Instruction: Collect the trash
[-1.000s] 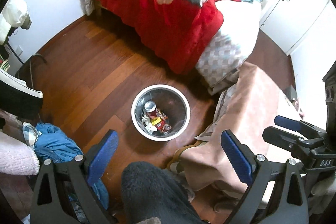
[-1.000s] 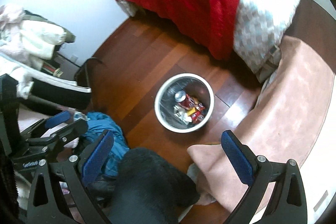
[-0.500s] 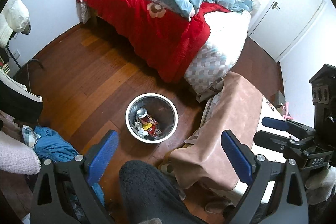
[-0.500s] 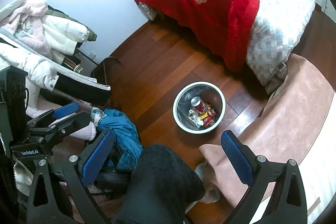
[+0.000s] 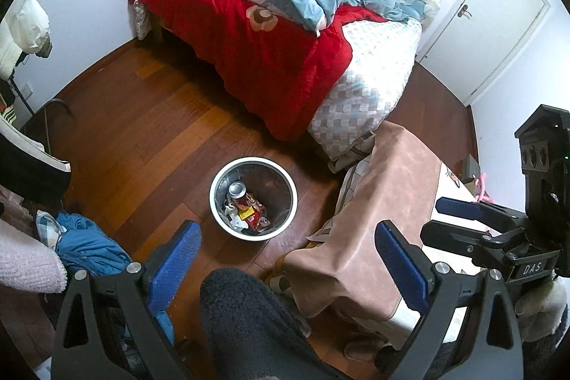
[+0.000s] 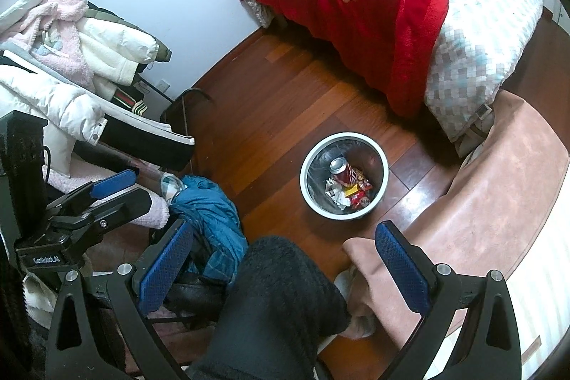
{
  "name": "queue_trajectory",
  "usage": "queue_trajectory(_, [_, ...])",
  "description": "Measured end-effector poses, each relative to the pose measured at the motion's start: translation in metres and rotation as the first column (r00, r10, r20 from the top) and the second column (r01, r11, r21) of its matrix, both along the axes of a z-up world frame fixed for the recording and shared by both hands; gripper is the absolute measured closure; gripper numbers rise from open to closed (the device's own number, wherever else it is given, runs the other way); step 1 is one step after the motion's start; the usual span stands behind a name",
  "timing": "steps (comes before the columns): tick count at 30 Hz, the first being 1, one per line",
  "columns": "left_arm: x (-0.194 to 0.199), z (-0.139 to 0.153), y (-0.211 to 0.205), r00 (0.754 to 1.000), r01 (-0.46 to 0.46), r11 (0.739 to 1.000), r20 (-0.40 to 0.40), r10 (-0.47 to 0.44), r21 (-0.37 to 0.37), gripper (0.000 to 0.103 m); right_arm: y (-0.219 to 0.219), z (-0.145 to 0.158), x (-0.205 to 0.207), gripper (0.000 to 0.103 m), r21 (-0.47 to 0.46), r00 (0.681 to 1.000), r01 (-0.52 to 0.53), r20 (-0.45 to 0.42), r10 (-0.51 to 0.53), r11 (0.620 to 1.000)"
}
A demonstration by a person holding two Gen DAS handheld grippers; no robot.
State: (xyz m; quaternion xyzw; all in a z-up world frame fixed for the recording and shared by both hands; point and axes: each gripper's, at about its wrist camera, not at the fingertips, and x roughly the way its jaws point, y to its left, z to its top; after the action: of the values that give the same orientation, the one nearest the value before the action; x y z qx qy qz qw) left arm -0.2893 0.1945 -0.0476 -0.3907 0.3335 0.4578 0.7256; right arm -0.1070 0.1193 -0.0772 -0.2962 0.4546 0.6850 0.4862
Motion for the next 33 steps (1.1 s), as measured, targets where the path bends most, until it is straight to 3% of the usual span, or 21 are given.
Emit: queue_trajectory(33, [-0.002, 0.002, -0.008, 1.0, 0.006, 1.0, 0.023, -0.006, -0.012, 0.0, -0.014, 0.011, 0.003, 0.0, -0.008, 1.0, -0.019, -0.005, 0.019, 1.0])
